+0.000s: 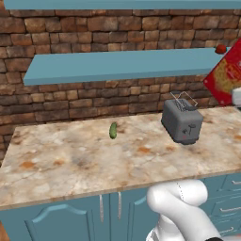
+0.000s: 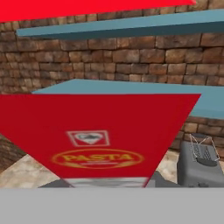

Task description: Pick the boxed food and bar from the counter and place them in the cabinets closest to them.

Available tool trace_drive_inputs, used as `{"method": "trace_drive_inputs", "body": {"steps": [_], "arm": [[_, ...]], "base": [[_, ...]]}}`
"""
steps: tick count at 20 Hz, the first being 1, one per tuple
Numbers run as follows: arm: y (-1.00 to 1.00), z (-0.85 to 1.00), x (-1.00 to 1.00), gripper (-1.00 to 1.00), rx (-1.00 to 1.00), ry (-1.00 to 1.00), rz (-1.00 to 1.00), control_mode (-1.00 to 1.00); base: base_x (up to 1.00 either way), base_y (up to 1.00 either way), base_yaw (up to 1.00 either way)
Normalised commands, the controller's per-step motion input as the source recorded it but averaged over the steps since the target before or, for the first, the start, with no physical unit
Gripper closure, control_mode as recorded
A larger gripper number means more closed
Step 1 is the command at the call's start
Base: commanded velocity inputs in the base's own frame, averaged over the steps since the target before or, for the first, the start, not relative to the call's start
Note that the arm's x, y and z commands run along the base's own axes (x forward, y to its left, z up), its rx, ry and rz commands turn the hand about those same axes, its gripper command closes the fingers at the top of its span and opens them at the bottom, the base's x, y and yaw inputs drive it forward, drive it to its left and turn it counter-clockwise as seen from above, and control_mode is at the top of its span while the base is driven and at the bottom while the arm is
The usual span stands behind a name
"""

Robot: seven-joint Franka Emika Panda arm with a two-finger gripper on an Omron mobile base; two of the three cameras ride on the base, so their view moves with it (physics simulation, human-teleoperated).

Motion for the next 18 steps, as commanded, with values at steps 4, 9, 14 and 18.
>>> {"method": "trace_drive_inputs", "body": {"steps": [4,9,14,18], "arm": [[0.0,0.28,0.24,1.0,0.0,0.05,-0.02,-1.0],[0.0,0.12,0.21,1.0,0.0,0.08,-0.01,-1.0],[0.0,0.05,0.22,1.0,0.0,0.03,0.0,-1.0],[0.0,0.0,0.22,1.0,-0.01,0.0,0.0,-1.0]], "base": [[0.0,0.0,0.0],[0.0,0.0,0.0],[0.0,0.0,0.0],[0.0,0.0,0.0]]}}
